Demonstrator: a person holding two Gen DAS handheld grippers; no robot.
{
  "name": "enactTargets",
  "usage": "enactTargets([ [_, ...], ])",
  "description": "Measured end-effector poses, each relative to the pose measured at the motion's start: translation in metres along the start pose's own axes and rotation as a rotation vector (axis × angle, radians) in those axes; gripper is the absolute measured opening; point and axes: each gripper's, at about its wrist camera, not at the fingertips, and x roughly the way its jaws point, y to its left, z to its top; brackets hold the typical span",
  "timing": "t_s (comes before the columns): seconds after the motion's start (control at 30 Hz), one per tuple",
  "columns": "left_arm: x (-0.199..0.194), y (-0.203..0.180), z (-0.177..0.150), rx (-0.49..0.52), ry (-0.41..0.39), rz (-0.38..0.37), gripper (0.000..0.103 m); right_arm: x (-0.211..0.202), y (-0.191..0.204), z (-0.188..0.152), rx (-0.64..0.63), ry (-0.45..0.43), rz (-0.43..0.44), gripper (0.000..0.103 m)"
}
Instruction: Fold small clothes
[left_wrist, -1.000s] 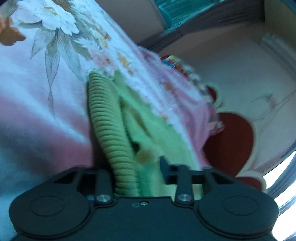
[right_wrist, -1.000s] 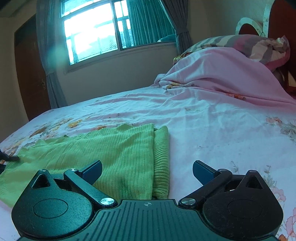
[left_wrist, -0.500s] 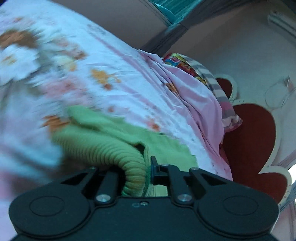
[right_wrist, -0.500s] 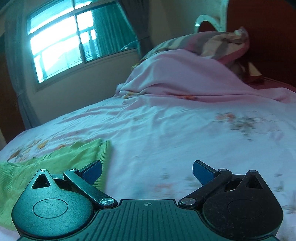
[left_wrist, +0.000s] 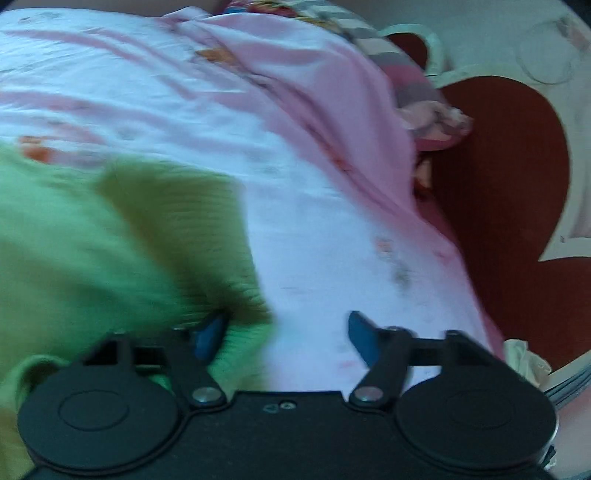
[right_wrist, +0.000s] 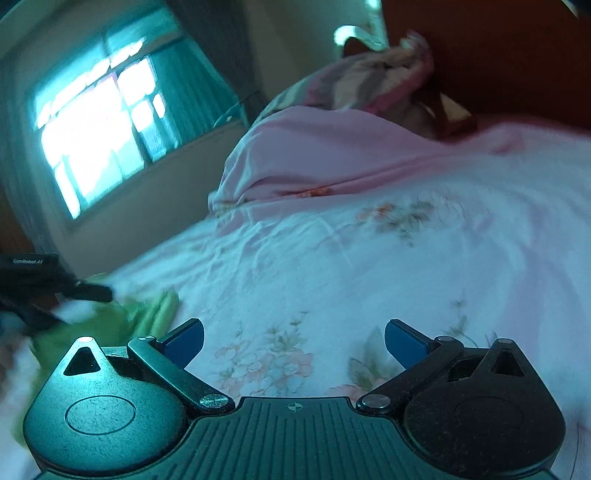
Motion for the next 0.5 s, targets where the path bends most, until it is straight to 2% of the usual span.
enactTargets([
  [0.07,0.003,-0.011,-0.008,0.006,-0.021,-0.065,0.071,-0.004,-0.015,0.001,0.086,-0.026,0.004,0.103],
  [0.17,-0.031,-0.003,-0.018,-0.04,-0.124,-0.117,0.071,-0.01,-0.032,0.002,0.181,-0.042,0.003,0.103],
  [0.3,-0.103,0.034,-0.038,-0.055,-0.266,0.002,0.071,-0.012,-0.029,0.007,0.165,-0.025,0.003,0.103],
  [0.33,-0.128,0.049,-0.051,-0.065,-0.297,0.064,0.071,-0.011,-0.025,0.008,0.147,-0.014,-0.003,0.103],
  [0.43,-0.178,0.087,-0.095,-0.081,-0.331,0.183,0.071,-0.011,0.004,0.01,0.091,0.051,0.017,0.103],
  [0.5,-0.194,0.106,-0.128,-0.078,-0.311,0.228,0.071,-0.01,0.029,0.004,0.109,0.093,0.089,0.103],
])
